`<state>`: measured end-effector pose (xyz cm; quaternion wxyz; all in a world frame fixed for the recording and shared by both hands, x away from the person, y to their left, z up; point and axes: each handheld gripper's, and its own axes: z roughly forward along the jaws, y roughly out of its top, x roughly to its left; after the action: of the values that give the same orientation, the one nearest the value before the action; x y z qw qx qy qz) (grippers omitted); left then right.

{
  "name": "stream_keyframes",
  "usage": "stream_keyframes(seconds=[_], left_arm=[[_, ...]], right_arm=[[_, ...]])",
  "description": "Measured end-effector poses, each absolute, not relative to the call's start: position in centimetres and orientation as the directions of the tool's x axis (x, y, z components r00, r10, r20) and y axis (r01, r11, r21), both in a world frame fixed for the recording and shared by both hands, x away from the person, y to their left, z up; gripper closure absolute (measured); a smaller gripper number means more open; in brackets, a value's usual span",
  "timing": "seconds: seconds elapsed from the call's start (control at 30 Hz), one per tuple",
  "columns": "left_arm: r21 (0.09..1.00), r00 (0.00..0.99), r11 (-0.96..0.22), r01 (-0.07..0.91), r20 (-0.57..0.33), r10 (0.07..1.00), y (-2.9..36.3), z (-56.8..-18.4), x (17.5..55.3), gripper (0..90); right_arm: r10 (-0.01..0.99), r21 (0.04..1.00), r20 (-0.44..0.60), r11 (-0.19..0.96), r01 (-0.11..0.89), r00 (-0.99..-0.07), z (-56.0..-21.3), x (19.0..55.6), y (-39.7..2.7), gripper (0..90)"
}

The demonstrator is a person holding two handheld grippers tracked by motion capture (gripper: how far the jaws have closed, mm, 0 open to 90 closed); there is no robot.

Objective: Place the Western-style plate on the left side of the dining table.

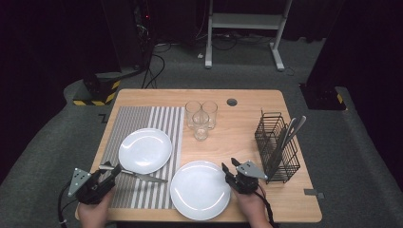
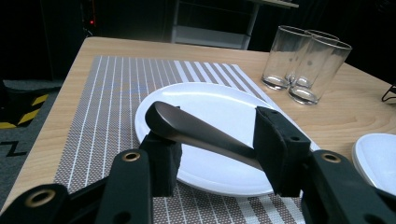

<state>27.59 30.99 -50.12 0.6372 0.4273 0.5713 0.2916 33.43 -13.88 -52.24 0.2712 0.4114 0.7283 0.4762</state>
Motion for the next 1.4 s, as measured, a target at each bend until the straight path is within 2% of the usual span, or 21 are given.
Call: stream_keyframes(seconds=[0.73, 1.4], left_arm=[[0.863, 0.156, 0.485, 0.145, -0.504, 0.850, 31.70, -50.78, 28.05, 48.5], [0.878, 0.136, 0.456, 0.149, -0.475, 0.870, 31.72, -51.08, 28.17, 42.8]], right_arm=[[0.855, 0.912, 0.000, 0.212, 0.350, -0.518, -52.34, 33.53, -13.86, 53.8], [0.855, 0.911, 0.006, 0.210, 0.356, -0.519, -52.44, 33.55, -13.76, 53.9]])
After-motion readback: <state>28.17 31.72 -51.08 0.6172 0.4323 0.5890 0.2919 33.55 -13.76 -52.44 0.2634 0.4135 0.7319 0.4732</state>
